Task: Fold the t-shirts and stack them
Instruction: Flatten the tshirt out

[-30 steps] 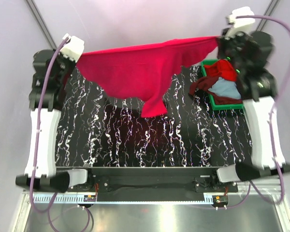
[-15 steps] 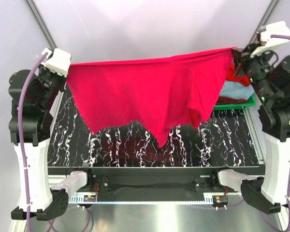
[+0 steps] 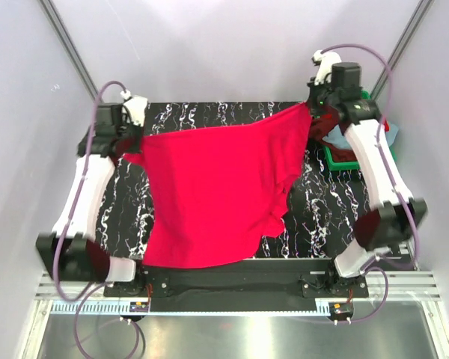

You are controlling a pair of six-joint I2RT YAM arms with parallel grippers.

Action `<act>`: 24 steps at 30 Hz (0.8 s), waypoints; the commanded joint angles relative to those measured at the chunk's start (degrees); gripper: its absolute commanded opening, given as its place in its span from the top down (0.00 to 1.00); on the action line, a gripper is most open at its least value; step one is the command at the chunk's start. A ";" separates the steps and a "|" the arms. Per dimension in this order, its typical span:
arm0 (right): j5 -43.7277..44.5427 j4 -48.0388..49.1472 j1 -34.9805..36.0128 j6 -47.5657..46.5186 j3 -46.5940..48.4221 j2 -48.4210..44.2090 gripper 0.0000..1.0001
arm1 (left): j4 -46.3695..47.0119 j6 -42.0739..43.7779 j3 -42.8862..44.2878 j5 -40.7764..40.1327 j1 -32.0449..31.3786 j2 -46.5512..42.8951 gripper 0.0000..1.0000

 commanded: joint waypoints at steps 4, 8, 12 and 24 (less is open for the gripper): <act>0.19 8.82 -3.74 -2.07 8.67 17.49 1.00 | 10.90 2.04 9.04 -7.39 2.87 19.08 1.00; 1.68 8.91 -4.18 -3.02 22.09 27.69 1.00 | 8.79 3.27 20.99 -9.32 2.97 28.96 1.00; 2.04 3.74 -4.18 -3.56 35.03 35.25 1.00 | 8.53 4.67 27.94 -11.25 2.01 31.62 1.00; -1.12 8.04 -4.18 -4.00 3.79 -5.37 1.00 | 9.76 5.92 7.41 -10.99 -1.77 -4.89 1.00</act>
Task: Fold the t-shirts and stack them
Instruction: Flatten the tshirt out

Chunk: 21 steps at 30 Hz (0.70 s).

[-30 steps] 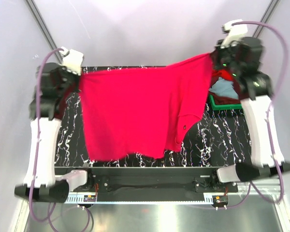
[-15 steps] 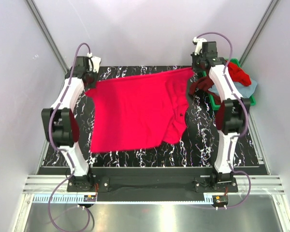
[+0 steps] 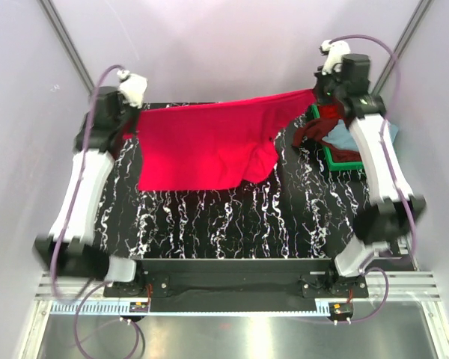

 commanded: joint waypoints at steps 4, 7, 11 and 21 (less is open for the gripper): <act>-0.50 -1.25 -1.08 -1.29 -8.73 -28.95 1.00 | 0.22 1.08 -4.16 -3.19 0.15 -24.31 1.00; -0.06 -7.57 -1.08 -0.59 -9.44 -36.60 1.00 | -2.50 2.05 -3.37 -3.45 0.06 -29.85 1.00; 0.99 -13.03 -1.08 -0.68 -14.27 -46.09 1.00 | -4.70 3.36 -3.89 -3.01 0.06 -35.48 1.00; 5.21 -20.43 -1.08 -0.77 -6.82 -53.78 1.00 | -7.97 5.13 -0.92 -6.09 0.06 -42.09 1.00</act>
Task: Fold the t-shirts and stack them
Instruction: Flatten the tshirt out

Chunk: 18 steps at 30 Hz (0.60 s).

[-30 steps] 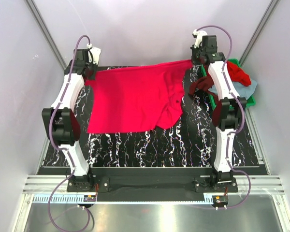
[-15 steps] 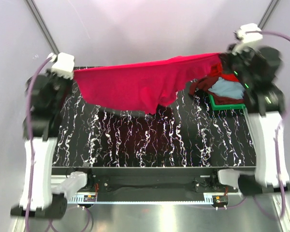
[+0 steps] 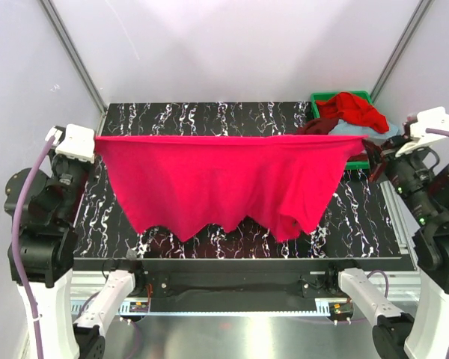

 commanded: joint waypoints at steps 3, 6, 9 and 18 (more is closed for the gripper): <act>10.16 4.29 -1.06 -1.88 9.08 6.13 1.00 | 3.72 3.07 5.37 -7.71 0.60 4.80 1.00; 11.65 10.44 -1.06 -3.20 10.14 10.79 1.00 | 7.57 4.48 3.46 -10.34 0.60 7.45 1.00; 13.32 17.73 -1.06 -4.61 7.95 14.32 1.00 | 11.45 5.45 -0.41 -10.52 0.60 9.21 1.00; 9.37 15.64 -1.06 0.83 7.68 19.17 1.00 | 8.65 2.82 3.97 -8.33 0.60 12.12 1.00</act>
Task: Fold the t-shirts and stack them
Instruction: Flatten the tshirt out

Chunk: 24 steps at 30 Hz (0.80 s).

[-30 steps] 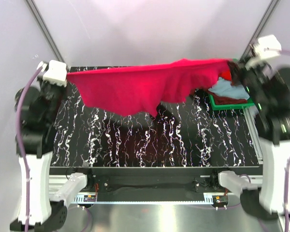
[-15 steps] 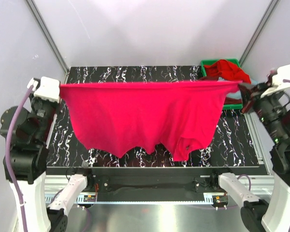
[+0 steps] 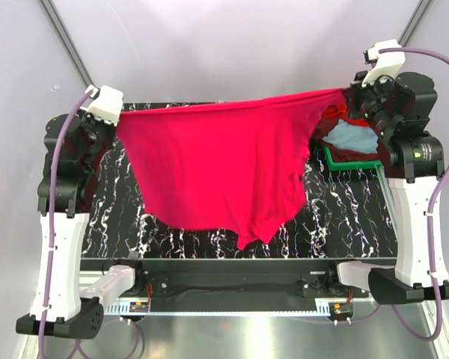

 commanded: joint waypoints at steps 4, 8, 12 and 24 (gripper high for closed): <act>5.50 -0.08 -1.08 2.18 4.40 -5.87 1.00 | -0.30 -2.81 4.69 -4.78 0.89 -5.75 1.00; 6.38 -6.41 -1.08 2.44 9.41 -9.20 1.00 | -3.11 -2.55 4.00 -4.60 0.89 -10.74 1.00; 6.82 -12.29 -1.08 2.97 11.87 -13.95 1.00 | -5.13 -2.73 2.94 -4.34 0.89 -15.50 1.00; 10.34 -11.45 -0.99 -0.81 19.89 -11.51 1.00 | -4.79 -0.10 6.47 -6.80 0.89 -14.46 1.00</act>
